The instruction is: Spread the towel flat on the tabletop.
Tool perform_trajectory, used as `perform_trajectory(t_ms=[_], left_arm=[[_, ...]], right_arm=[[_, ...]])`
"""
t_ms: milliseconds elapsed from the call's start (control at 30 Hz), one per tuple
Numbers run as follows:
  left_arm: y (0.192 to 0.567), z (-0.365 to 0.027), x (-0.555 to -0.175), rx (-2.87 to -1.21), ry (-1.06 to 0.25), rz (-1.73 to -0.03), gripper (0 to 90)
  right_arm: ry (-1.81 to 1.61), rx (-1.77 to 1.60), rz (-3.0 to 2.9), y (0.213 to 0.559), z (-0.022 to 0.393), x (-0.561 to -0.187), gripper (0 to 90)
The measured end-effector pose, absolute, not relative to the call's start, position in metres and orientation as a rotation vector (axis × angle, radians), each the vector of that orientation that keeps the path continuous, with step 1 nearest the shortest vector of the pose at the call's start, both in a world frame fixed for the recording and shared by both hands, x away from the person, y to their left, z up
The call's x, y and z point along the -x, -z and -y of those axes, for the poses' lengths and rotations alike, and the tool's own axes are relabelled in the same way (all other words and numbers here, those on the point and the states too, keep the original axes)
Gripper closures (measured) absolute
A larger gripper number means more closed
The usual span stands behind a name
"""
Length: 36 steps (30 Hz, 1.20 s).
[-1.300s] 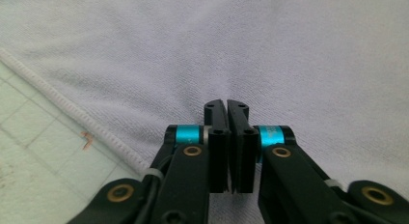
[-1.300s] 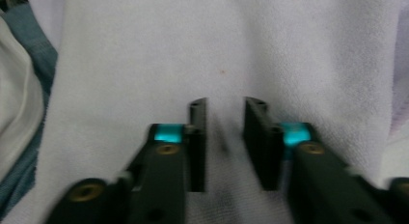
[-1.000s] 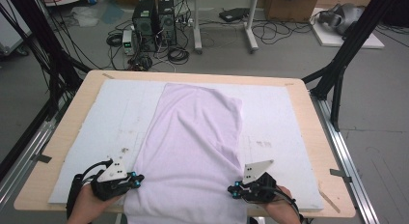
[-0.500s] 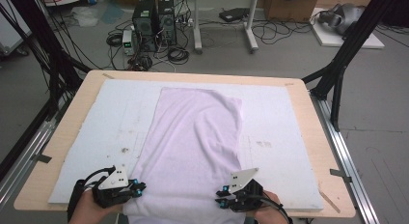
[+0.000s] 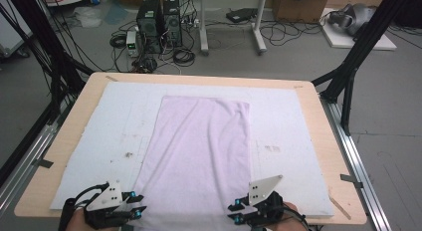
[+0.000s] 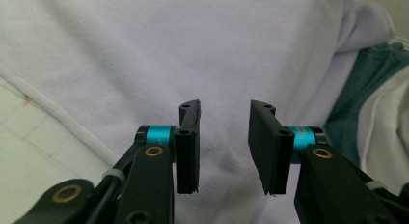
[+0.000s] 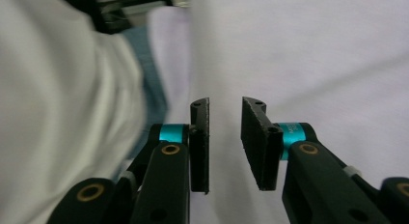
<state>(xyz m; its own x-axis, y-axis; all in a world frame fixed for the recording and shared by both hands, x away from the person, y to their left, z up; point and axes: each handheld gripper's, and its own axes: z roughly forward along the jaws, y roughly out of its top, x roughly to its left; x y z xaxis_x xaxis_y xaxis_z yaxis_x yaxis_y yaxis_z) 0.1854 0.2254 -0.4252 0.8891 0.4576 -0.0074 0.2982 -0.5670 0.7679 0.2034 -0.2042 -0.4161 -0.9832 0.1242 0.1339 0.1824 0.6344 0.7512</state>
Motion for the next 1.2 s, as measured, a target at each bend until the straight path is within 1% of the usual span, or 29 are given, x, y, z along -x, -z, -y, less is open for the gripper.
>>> perform_trajectory(t_ms=[33, 200, 267, 367, 400, 433, 467, 500, 533, 567, 700, 833, 900, 933, 967, 1000, 1033, 1100, 1133, 1200], left_arm=[[0.426, -0.224, -0.190, -2.215, -0.252, -0.542, 63.2], [0.437, -0.215, -0.211, -2.239, -0.278, -0.563, 64.4], [0.443, -0.214, -0.215, -2.247, -0.278, -0.567, 66.2], [0.445, -0.217, -0.214, -2.218, -0.273, -0.578, 69.5], [0.445, -0.218, -0.214, -2.212, -0.276, -0.577, 72.6], [0.446, -0.218, -0.214, -2.210, -0.268, -0.575, 75.2], [0.446, -0.219, -0.213, -2.208, -0.275, -0.571, 81.7], [0.446, -0.219, -0.213, -2.212, -0.279, -0.563, 85.8], [0.446, -0.219, -0.212, -2.214, -0.286, -0.558, 87.0], [0.445, -0.218, -0.212, -2.220, -0.286, -0.555, 87.7], [0.444, -0.220, -0.211, -2.216, -0.294, -0.569, 88.1], [0.437, -0.225, -0.200, -2.205, -0.281, -0.562, 88.1], [0.434, -0.227, -0.195, -2.206, -0.267, -0.556, 87.4], [0.434, -0.227, -0.195, -2.207, -0.267, -0.556, 85.1], [0.434, -0.228, -0.196, -2.210, -0.266, -0.570, 77.8], [0.434, -0.229, -0.197, -2.214, -0.271, -0.578, 73.2], [0.435, -0.230, -0.199, -2.215, -0.272, -0.586, 72.4], [0.439, -0.230, -0.202, -2.224, -0.264, -0.586, 73.8], [0.442, -0.229, -0.202, -2.234, -0.264, -0.580, 77.4], [0.444, -0.228, -0.201, -2.231, -0.266, -0.577, 79.4]], right_arm=[[1.288, 0.299, 2.785, 0.418, 0.206, -0.208, 72.1], [1.238, 0.409, 2.877, 0.430, 0.204, -0.222, 66.2], [1.238, 0.463, 2.888, 0.433, 0.207, -0.227, 65.1], [1.234, 0.510, 2.890, 0.439, 0.212, -0.230, 65.0], [1.224, 0.512, 2.888, 0.442, 0.214, -0.229, 65.5], [1.242, 0.502, 2.886, 0.443, 0.216, -0.228, 67.6], [1.251, 0.507, 2.881, 0.444, 0.217, -0.228, 74.7], [1.248, 0.497, 2.891, 0.444, 0.218, -0.226, 81.7], [1.247, 0.476, 2.894, 0.444, 0.219, -0.226, 86.6], [1.238, 0.463, 2.897, 0.444, 0.219, -0.225, 87.9], [1.223, 0.429, 2.902, 0.442, 0.219, -0.227, 89.1], [1.246, 0.402, 2.830, 0.435, 0.227, -0.223, 89.1], [1.262, 0.399, 2.812, 0.431, 0.232, -0.219, 86.9], [1.287, 0.398, 2.781, 0.429, 0.235, -0.220, 84.4], [1.330, 0.416, 2.763, 0.427, 0.238, -0.221, 77.8], [1.361, 0.475, 2.768, 0.425, 0.242, -0.223, 75.7], [1.350, 0.501, 2.778, 0.424, 0.243, -0.225, 75.5], [1.319, 0.527, 2.815, 0.427, 0.242, -0.229, 75.4], [1.304, 0.521, 2.830, 0.429, 0.240, -0.229, 75.3], [1.264, 0.502, 2.846, 0.435, 0.234, -0.230, 75.0]])
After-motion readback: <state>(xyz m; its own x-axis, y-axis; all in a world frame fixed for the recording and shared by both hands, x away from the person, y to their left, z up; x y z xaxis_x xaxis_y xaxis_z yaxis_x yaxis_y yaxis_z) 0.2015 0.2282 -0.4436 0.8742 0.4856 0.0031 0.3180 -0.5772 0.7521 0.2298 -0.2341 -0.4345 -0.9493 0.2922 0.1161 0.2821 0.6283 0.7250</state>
